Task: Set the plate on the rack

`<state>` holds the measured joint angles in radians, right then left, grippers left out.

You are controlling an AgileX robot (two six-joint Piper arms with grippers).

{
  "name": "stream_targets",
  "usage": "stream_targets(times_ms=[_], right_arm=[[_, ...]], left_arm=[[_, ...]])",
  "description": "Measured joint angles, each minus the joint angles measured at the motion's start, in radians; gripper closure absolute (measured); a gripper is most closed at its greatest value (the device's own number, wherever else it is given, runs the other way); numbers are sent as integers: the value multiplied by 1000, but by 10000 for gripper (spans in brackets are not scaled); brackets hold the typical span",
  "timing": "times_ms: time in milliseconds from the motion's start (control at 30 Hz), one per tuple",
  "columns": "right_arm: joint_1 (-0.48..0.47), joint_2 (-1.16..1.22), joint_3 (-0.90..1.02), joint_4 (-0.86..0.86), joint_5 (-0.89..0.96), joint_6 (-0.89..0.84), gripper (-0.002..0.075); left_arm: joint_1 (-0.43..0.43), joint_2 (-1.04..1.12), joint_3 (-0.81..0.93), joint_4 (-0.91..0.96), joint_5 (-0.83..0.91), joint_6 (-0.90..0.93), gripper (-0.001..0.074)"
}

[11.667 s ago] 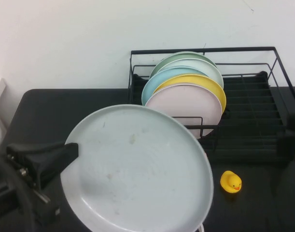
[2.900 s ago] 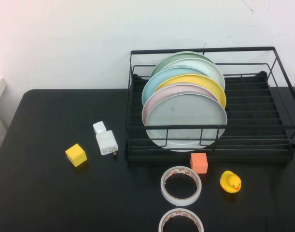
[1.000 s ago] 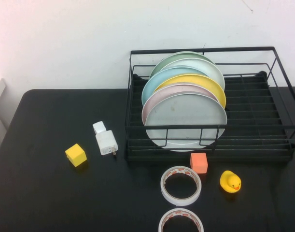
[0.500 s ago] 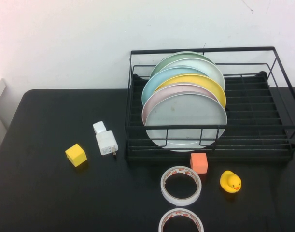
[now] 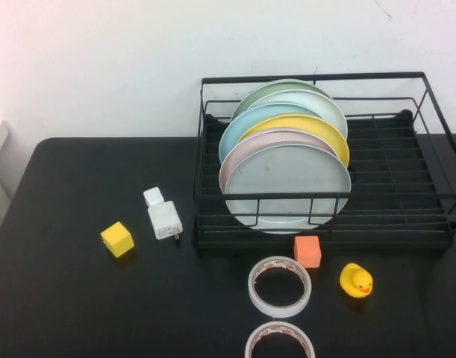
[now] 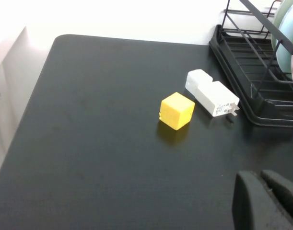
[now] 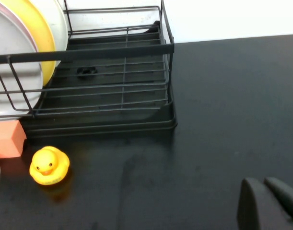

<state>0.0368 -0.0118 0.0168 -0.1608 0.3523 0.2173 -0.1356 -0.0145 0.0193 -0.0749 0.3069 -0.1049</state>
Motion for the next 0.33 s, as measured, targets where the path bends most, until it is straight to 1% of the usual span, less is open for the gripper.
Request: stream_targets(times_ms=[333], right_arm=[[0, 0, 0, 0, 0, 0, 728]], left_arm=[[0, 0, -2, 2, 4, -4, 736]])
